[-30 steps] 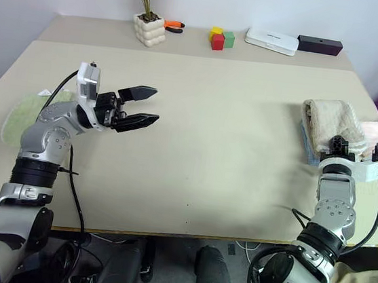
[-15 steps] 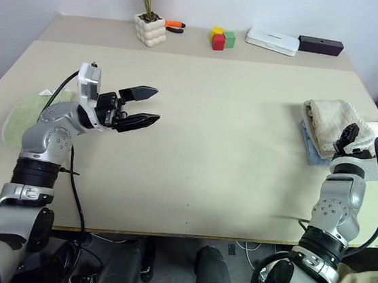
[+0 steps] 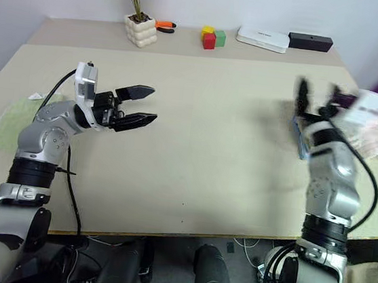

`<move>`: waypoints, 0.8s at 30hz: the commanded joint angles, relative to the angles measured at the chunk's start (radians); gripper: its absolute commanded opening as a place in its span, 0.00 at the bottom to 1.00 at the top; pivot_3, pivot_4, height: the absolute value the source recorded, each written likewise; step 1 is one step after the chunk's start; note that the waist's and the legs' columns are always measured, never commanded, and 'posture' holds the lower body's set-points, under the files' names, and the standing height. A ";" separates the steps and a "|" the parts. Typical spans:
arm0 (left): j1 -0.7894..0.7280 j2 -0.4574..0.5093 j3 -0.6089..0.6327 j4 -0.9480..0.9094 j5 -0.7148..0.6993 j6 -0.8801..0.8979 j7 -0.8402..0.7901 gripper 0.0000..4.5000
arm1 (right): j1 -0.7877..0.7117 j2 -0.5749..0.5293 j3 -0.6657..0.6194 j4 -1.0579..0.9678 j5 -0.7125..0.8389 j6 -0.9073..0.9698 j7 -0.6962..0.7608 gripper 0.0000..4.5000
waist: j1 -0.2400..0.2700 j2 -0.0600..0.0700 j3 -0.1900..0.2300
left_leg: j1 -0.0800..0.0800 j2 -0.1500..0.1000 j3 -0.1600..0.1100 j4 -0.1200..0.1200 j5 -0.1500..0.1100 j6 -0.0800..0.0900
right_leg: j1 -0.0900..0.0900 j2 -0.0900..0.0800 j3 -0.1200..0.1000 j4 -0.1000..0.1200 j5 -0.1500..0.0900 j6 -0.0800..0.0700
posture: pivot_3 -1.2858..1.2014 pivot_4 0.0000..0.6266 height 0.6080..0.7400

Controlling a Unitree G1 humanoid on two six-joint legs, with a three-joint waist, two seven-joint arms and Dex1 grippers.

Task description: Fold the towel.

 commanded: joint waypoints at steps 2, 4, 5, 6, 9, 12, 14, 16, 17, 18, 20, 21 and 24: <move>0.047 0.079 0.061 -0.007 0.012 -0.039 -0.011 1.00 | 0.093 -0.107 0.090 -0.099 0.034 0.050 0.293 0.99 | 0.020 0.000 0.000 | 0.000 -0.001 0.001 0.000 0.000 0.000 | 0.000 -0.001 0.001 -0.001 0.000 0.000 | 0.52 0.24 0.96; 0.078 0.106 0.074 -0.025 0.012 -0.043 -0.008 1.00 | 0.129 -0.167 0.151 -0.126 0.027 0.065 0.432 0.99 | 0.021 0.000 0.000 | -0.001 -0.001 0.003 0.001 0.000 0.000 | 0.000 -0.002 0.001 -0.001 0.000 0.000 | 0.52 0.24 0.96; 0.084 0.105 0.069 -0.036 0.015 -0.043 0.002 1.00 | 0.135 -0.184 0.155 -0.117 0.019 0.056 0.465 0.99 | 0.022 0.000 0.000 | -0.001 -0.001 0.003 0.002 0.000 0.000 | 0.000 -0.003 0.001 -0.001 0.000 0.000 | 0.52 0.24 0.96; 0.100 0.111 0.069 -0.052 0.015 -0.040 0.004 1.00 | 0.135 -0.190 0.149 -0.115 0.044 0.069 0.498 0.99 | 0.024 0.000 0.000 | -0.001 -0.001 0.003 0.002 0.000 0.000 | 0.000 -0.003 0.001 0.000 0.000 0.000 | 0.52 0.24 0.96; 0.203 0.161 0.101 -0.117 -0.001 -0.021 -0.025 1.00 | 0.112 -0.222 0.168 -0.115 0.079 0.113 0.609 0.99 | 0.020 -0.001 0.000 | 0.000 -0.001 0.002 0.004 0.000 0.000 | 0.002 -0.003 0.001 0.000 0.000 -0.001 | 0.52 0.24 0.96; 0.253 0.162 0.097 -0.175 0.004 -0.023 0.003 1.00 | 0.105 -0.265 0.162 -0.080 0.069 0.121 0.695 0.99 | 0.021 -0.001 0.000 | 0.001 -0.001 0.002 0.002 0.000 0.000 | 0.001 -0.003 0.001 0.000 0.000 -0.001 | 0.52 0.24 0.96; 0.274 0.160 0.105 -0.193 -0.007 -0.018 0.014 1.00 | 0.096 -0.270 0.163 -0.083 0.071 0.141 0.701 0.99 | 0.026 -0.001 0.000 | 0.001 -0.001 0.002 0.002 0.000 0.000 | 0.001 -0.002 0.000 0.001 0.000 -0.001 | 0.52 0.24 0.96; 0.293 0.156 0.103 -0.207 -0.013 -0.009 0.022 1.00 | 0.073 -0.253 0.171 -0.079 0.061 0.155 0.679 0.99 | 0.024 -0.001 0.000 | 0.001 -0.001 0.002 0.003 0.000 0.000 | 0.001 -0.002 0.000 0.001 0.000 -0.001 | 0.52 0.24 0.96; 0.303 0.157 0.104 -0.207 -0.017 -0.007 0.019 1.00 | 0.067 -0.238 0.182 -0.088 0.052 0.159 0.662 0.99 | 0.023 -0.001 0.000 | 0.001 -0.001 0.002 0.003 0.000 0.000 | 0.001 -0.003 0.000 0.001 0.000 -0.001 | 0.52 0.24 0.96; 0.301 0.151 0.096 -0.212 -0.016 -0.003 0.027 1.00 | 0.057 -0.230 0.184 -0.084 0.046 0.160 0.655 0.99 | 0.022 -0.001 0.000 | 0.001 -0.001 0.002 0.003 0.000 0.000 | 0.001 -0.003 0.001 0.001 0.000 -0.001 | 0.52 0.24 0.96; 0.301 0.135 0.080 -0.207 -0.006 -0.015 0.034 1.00 | 0.059 -0.203 0.184 -0.095 0.040 0.163 0.625 0.99 | 0.023 -0.001 0.000 | 0.001 -0.001 0.002 0.002 0.000 0.000 | 0.001 -0.002 0.000 0.001 0.000 -0.001 | 0.52 0.24 0.96; 0.301 0.127 0.073 -0.207 0.001 -0.022 0.039 1.00 | 0.071 -0.199 0.184 -0.106 0.031 0.161 0.616 0.99 | 0.024 -0.001 0.000 | 0.001 -0.001 0.002 0.002 0.000 0.000 | 0.001 -0.002 0.000 0.001 0.000 -0.001 | 0.52 0.24 0.96; 0.308 0.106 0.075 -0.231 -0.007 -0.021 0.065 1.00 | 0.103 -0.217 0.169 -0.133 0.039 0.181 0.624 0.99 | 0.027 -0.001 0.000 | 0.000 -0.001 0.002 0.003 0.000 0.000 | 0.001 -0.003 0.000 0.001 0.000 -0.001 | 0.52 0.24 0.96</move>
